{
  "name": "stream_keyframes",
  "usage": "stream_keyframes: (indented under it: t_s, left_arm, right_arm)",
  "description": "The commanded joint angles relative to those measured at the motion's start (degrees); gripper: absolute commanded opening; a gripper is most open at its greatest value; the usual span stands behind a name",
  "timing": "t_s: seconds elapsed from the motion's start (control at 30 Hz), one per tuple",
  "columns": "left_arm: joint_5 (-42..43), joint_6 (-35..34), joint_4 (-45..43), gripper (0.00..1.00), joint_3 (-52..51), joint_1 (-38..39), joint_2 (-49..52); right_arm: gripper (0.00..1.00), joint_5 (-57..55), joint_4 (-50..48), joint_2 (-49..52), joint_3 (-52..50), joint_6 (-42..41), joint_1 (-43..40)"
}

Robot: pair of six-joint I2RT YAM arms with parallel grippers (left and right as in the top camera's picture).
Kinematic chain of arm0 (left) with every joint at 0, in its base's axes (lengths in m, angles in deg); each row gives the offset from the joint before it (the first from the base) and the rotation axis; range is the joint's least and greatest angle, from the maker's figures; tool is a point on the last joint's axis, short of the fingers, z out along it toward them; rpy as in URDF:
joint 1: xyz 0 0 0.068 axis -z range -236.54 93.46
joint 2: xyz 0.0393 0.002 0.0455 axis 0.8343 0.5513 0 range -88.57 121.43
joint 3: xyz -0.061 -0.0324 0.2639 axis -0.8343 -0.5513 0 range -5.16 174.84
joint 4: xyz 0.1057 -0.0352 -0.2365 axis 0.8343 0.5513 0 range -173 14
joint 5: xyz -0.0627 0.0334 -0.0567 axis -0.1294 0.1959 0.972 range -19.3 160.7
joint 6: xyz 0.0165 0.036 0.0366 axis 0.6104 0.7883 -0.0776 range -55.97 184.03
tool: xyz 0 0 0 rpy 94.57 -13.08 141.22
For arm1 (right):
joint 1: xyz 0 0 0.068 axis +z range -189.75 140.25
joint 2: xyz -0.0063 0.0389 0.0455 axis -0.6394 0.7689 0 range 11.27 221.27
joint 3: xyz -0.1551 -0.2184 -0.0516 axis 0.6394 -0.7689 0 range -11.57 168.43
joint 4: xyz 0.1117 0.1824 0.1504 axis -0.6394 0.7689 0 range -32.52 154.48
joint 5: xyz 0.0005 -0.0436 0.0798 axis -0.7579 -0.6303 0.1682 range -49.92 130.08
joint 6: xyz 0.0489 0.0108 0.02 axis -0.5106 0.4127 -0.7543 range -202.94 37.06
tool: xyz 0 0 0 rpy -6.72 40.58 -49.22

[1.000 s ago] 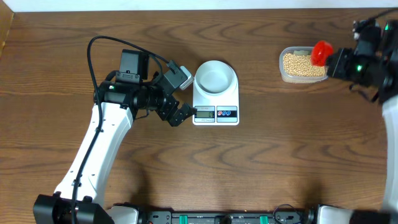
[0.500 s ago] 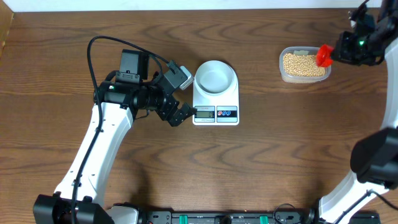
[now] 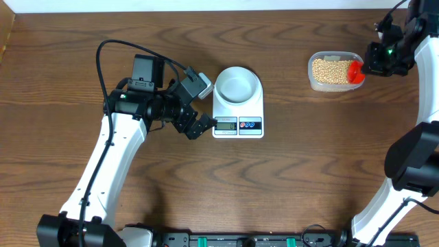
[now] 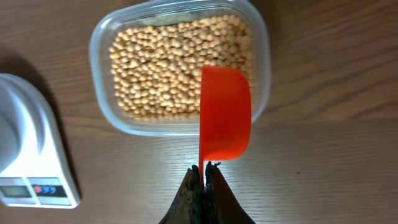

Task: Scoop item into bowl and weigh 50g on scale
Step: 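Lower the red scoop with the right gripper into the soybean tub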

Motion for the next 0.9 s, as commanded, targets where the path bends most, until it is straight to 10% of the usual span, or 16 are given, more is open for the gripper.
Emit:
stream_keyframes:
  t_s: [0.0,0.87]
  left_arm:
    - [-0.26,0.81,0.09,1.00,-0.50,0.13,0.00]
    - [-0.26,0.81,0.09,1.00,-0.50,0.13,0.00]
  right_arm:
    - [0.01,-4.37,-0.35,0.17,1.38,1.07,1.44]
    - [0.01,-21.31,-3.69,1.18,1.38,-7.54,11.56]
